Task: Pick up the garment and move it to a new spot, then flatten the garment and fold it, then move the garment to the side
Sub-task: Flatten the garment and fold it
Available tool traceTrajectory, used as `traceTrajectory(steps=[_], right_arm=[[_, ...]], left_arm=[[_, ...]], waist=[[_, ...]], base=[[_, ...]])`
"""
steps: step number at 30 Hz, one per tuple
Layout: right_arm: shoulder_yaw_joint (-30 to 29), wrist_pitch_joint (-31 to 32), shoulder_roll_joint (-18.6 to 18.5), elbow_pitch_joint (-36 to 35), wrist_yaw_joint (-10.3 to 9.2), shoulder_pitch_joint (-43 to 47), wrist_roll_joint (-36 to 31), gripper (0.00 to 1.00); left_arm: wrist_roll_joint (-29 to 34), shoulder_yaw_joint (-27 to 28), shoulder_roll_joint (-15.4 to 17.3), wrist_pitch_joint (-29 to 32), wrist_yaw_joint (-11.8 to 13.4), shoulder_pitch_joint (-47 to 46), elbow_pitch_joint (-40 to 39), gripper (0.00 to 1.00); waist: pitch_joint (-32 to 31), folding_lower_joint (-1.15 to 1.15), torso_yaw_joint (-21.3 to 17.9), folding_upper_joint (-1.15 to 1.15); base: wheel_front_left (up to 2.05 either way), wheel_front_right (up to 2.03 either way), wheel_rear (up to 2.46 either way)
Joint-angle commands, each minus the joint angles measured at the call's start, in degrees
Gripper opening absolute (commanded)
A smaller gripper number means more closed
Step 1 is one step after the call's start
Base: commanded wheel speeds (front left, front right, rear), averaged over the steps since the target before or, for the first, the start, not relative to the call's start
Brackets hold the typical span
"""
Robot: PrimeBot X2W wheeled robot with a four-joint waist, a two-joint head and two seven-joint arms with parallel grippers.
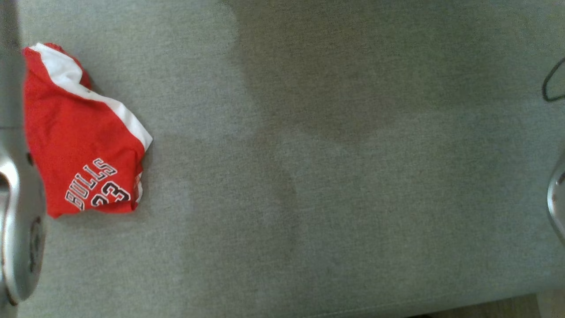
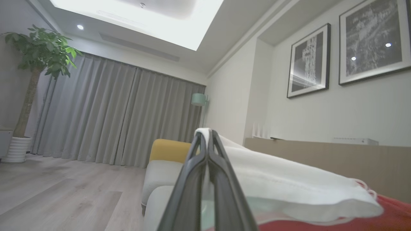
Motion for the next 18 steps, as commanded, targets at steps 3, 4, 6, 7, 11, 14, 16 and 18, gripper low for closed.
traceTrajectory(steps=[3,4,6,7,11,14,16,18], right_arm=[[0.4,-1.7,-1.0,3.5,-0.04,0.7,0.5,0.00],[0.7,-1.9,-1.2,5.1,-0.04,1.8,0.8,0.00],[2.3,-1.3,-1.8,8.3,-0.04,4.7,1.3,0.00],[3.2,-0.5,-2.2,9.9,-0.04,6.2,1.7,0.00],[8.8,4.6,-4.5,14.8,-0.04,13.1,4.6,0.00],[12.0,7.3,-6.2,15.8,-0.04,16.6,6.1,0.00],[15.2,9.1,-7.7,15.6,-0.04,20.0,7.9,0.00],[17.7,10.8,-9.3,15.0,-0.04,23.4,10.3,0.00]], left_arm=[[0.6,-2.4,2.3,-1.5,-0.5,0.6,0.6,0.00],[0.3,-3.3,2.2,-1.9,-0.6,2.0,1.2,0.00],[-0.1,-5.3,2.2,-2.4,-0.7,6.2,2.1,0.00],[-0.5,-6.5,2.2,-2.6,-0.7,8.6,2.4,0.00],[-1.8,-12.2,2.6,-3.0,-0.7,19.8,2.4,0.00],[-2.8,-15.8,3.9,-2.6,-0.7,25.2,1.6,0.00],[-4.4,-18.1,5.6,-2.0,-0.7,30.0,0.6,0.00],[-6.1,-20.1,7.1,-1.1,-0.7,34.5,-0.9,0.00]], waist=[[-0.5,-0.03,0.1,0.00],[-0.8,-0.03,0.2,0.00],[-1.6,-0.03,0.6,0.00],[-2.2,-0.03,0.8,0.00],[-5.4,-0.03,2.3,0.00],[-6.9,-0.03,3.0,0.00],[-8.3,-0.03,3.5,0.00],[-9.4,-0.03,4.0,0.00]], base=[[0.00,0.00,0.00],[0.00,0.00,0.00],[0.00,0.00,0.00],[0.00,0.00,0.00],[0.00,0.00,0.00],[0.00,0.00,0.00],[0.00,0.00,0.00],[0.00,0.00,0.00]])
